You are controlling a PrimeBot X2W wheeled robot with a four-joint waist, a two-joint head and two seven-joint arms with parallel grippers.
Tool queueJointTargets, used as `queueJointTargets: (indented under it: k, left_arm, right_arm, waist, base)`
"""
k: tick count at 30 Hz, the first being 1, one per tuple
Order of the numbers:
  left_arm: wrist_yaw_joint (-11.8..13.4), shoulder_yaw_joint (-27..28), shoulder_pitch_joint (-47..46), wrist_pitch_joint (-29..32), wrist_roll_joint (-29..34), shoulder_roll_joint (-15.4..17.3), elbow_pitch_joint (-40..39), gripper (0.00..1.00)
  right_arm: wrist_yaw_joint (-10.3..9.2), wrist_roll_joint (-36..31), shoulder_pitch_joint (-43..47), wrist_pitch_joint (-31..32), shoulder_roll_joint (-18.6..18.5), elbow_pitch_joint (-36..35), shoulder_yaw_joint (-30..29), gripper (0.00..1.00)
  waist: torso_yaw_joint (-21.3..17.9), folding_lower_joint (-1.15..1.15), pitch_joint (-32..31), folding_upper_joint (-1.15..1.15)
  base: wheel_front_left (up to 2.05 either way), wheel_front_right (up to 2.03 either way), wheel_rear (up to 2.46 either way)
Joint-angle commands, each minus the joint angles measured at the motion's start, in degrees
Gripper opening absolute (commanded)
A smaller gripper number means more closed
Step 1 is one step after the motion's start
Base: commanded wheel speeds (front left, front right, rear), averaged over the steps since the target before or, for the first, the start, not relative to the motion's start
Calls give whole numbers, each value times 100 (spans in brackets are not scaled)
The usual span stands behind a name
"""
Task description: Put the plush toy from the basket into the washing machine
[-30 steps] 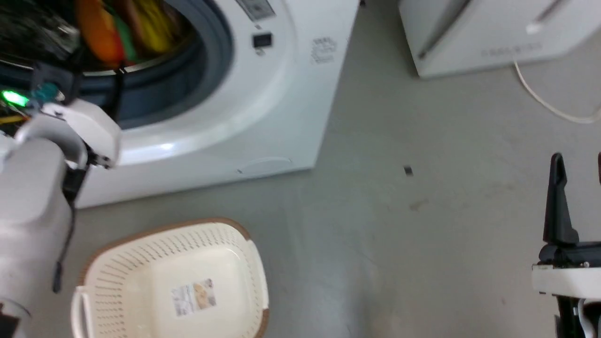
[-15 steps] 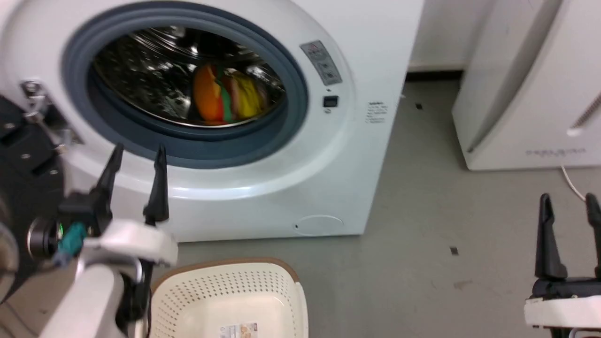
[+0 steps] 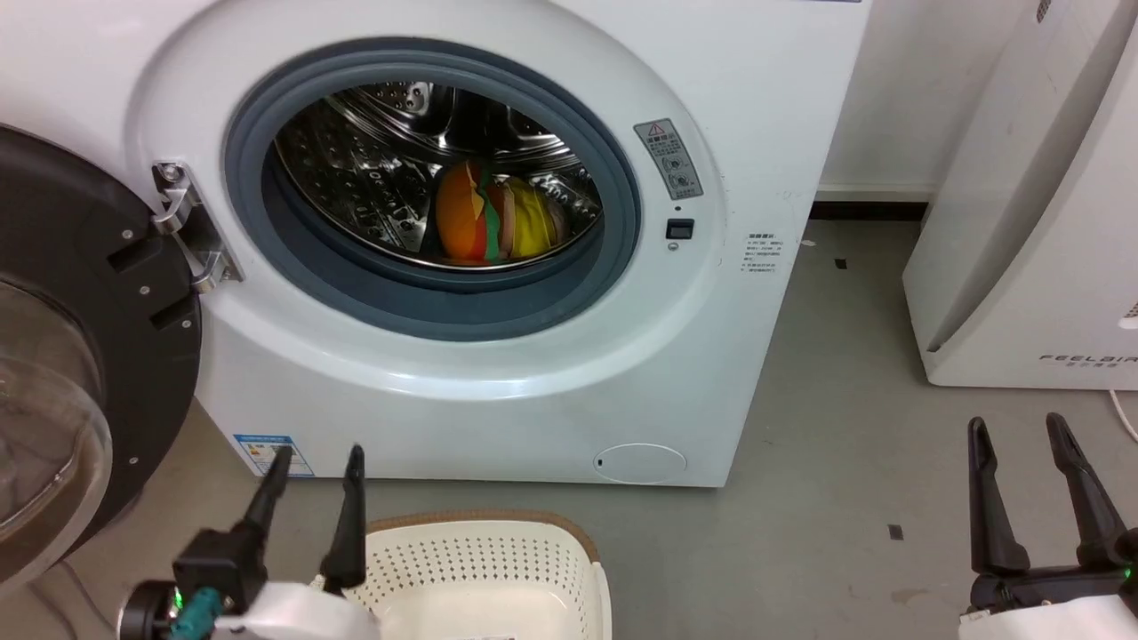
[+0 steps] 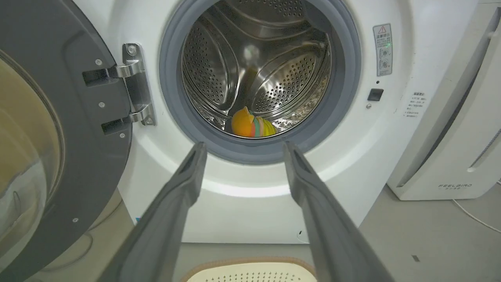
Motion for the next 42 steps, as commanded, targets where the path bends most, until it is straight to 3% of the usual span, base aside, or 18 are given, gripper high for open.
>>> queueJointTargets:
  k: [1, 17, 18, 42]
  left_arm:
    - [-24, 18, 148, -25, 94, -64, 6, 100]
    - [-254, 258, 450, -25, 567, -458, 216, 100]
    - [-255, 252, 427, 0, 550, -445, 207, 0]
    - [-361, 437, 389, 236, 834, -624, 94, 0]
  right_arm:
    - [-5, 74, 112, -26, -1, 21, 6, 100]
    - [-5, 50, 234, -26, -1, 155, 160, 100]
    - [0, 36, 198, 0, 0, 156, 164, 0]
    - [-1, -57, 106, 233, 0, 195, 286, 0]
  waist:
    - [14, 1, -28, 0]
    - [59, 1, -81, 0]
    - [59, 1, -81, 0]
    - [15, 1, -85, 0]
  base:
    - [0, 0, 0]
    - [0, 0, 0]
    - [0, 0, 0]
    - [0, 0, 0]
